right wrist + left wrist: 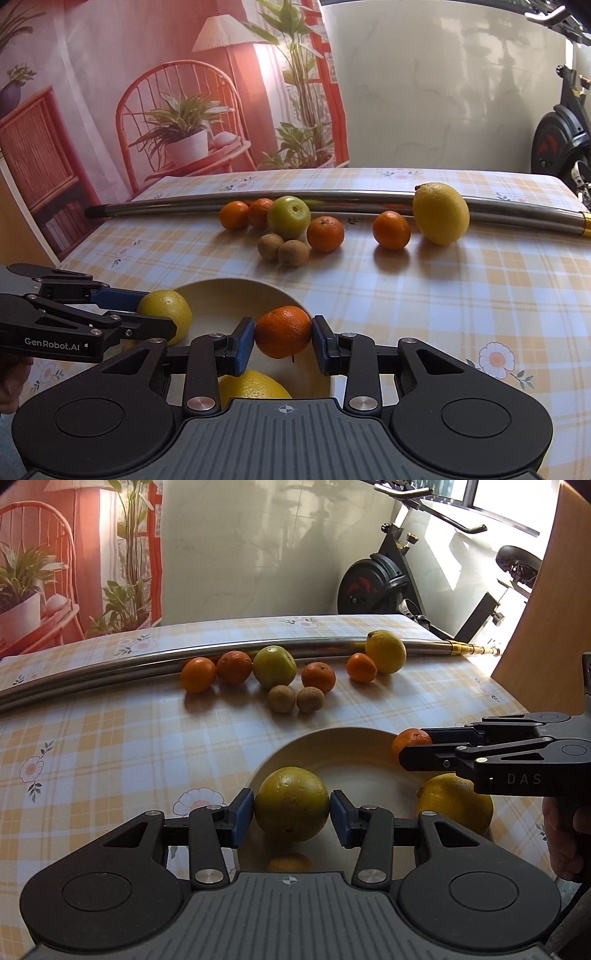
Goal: Organize fruits
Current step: 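Carry the tangerine and greenish orange over the white plate and release both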
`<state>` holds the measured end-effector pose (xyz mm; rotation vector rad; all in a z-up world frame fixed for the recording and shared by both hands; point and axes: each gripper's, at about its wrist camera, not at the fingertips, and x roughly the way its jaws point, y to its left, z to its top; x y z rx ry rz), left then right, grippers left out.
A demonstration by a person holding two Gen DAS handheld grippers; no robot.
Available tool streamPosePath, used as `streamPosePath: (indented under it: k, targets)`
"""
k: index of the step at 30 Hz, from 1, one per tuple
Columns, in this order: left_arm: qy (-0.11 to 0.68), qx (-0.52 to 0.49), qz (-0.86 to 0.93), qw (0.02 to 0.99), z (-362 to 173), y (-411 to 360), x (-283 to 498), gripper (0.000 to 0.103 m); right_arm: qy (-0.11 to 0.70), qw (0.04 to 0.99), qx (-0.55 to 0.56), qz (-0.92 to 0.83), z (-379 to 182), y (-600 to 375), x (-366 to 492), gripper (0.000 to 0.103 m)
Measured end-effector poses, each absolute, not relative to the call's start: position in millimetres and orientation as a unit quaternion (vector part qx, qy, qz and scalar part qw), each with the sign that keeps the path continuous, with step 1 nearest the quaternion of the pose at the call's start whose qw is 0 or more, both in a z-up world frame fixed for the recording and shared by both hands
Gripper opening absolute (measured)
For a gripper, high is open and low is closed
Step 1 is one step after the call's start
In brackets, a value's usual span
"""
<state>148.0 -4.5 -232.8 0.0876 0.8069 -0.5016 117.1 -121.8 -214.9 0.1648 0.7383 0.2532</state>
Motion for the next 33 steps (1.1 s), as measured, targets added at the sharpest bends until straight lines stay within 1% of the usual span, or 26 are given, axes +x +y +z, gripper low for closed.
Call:
streamPosePath:
  k: [22, 33]
  targets:
    - [0.397, 0.017, -0.23, 0.888, -232.9, -0.4, 147.1, 0.048, 0.374, 0.915, 0.08, 0.125, -218.5, -119.0, 120.5, 0.032]
    - [0.379, 0.002, -0.226, 0.897, -219.6, 5.8, 147.8, 0.048, 0.338, 0.93, 0.092, 0.111, -204.6, -133.3, 115.1, 0.032]
